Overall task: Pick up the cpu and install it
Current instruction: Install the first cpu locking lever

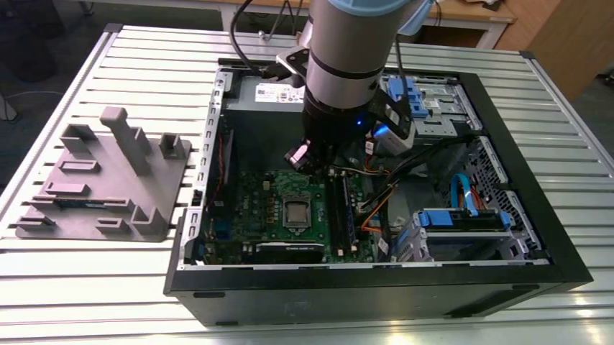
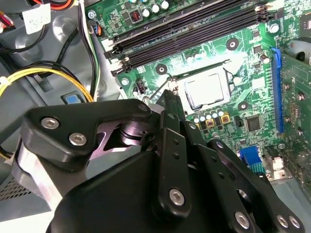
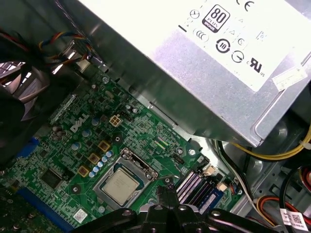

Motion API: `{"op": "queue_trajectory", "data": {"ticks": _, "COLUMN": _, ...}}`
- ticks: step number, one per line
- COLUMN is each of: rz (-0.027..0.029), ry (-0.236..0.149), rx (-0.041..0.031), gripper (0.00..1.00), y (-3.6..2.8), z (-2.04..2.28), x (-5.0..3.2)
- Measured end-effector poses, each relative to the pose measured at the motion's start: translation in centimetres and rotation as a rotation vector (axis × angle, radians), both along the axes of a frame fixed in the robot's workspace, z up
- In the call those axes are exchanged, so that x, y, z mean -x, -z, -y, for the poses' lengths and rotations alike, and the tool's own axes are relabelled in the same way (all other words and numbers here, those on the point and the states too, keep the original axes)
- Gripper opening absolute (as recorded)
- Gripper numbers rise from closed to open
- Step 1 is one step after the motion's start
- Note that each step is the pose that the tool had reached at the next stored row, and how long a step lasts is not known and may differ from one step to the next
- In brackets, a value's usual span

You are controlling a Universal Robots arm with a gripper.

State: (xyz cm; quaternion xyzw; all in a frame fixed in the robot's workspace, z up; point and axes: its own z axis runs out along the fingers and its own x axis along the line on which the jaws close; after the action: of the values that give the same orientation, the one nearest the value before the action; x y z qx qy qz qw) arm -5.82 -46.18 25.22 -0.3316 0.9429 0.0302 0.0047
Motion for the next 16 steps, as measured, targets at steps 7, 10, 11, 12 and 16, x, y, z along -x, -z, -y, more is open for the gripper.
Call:
{"op": "queue_trajectory", "data": {"ticks": 7, "rz": 0.0003, "ry": 0.003, "rx": -0.0011, "gripper": 0.10, "y": -0.26, "z": -0.24, "x": 0.01}}
{"op": "queue_trajectory", "data": {"ticks": 10, "rz": 0.0006, "ry": 0.004, "rx": -0.0014, "gripper": 0.10, "y": -0.25, "z": -0.69, "x": 0.00}}
{"op": "queue_trajectory", "data": {"ticks": 11, "rz": 0.0007, "ry": 0.004, "rx": -0.0014, "gripper": 0.10, "y": -0.25, "z": -0.81, "x": 0.00}}
{"op": "queue_trajectory", "data": {"ticks": 12, "rz": 0.0007, "ry": 0.005, "rx": -0.0014, "gripper": 0.10, "y": -0.25, "z": -0.93, "x": 0.00}}
{"op": "queue_trajectory", "data": {"ticks": 16, "rz": 0.0007, "ry": 0.006, "rx": -0.0011, "gripper": 0.10, "y": -0.32, "z": -1.27, "x": -0.01}}
